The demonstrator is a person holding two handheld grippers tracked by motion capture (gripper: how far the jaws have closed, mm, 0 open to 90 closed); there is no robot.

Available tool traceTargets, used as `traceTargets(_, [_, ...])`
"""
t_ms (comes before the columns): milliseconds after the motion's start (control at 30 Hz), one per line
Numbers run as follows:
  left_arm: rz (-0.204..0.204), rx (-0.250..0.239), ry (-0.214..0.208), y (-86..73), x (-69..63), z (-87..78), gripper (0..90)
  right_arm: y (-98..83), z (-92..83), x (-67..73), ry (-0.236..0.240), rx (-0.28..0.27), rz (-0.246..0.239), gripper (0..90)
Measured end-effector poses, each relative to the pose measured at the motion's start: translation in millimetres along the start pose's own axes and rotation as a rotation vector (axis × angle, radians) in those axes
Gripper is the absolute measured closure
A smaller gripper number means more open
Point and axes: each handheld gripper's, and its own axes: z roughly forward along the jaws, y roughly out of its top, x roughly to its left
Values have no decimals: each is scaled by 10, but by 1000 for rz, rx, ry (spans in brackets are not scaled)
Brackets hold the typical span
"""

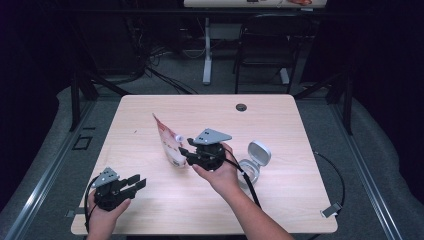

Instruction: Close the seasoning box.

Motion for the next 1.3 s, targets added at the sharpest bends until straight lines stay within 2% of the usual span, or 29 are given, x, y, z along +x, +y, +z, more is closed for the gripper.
traceTargets(333, [2,4,-5,0,-2,23,646,75,200,36,-16,1,13,534])
traceTargets(467, [7,8,-11,3,-3,32,646,102,258,44,-17,-15,18,533])
traceTargets(633, [5,10,-13,4,1,31,645,118,328,59,-30,-1,14,536])
traceTargets(733, [1,13,-12,3,8,24,646,123,375,72,-35,3,7,558])
traceTargets(800, [0,6,-10,-2,8,29,646,128,400,83,-40,4,7,610])
traceTargets(867, [2,5,-10,-3,7,28,646,135,398,87,-48,5,-2,698])
traceTargets(1067, [1,5,-10,-6,8,26,646,144,362,60,-51,28,-4,704])
traceTargets(1300, [2,17,-9,-2,8,25,646,120,269,47,-29,39,-15,706])
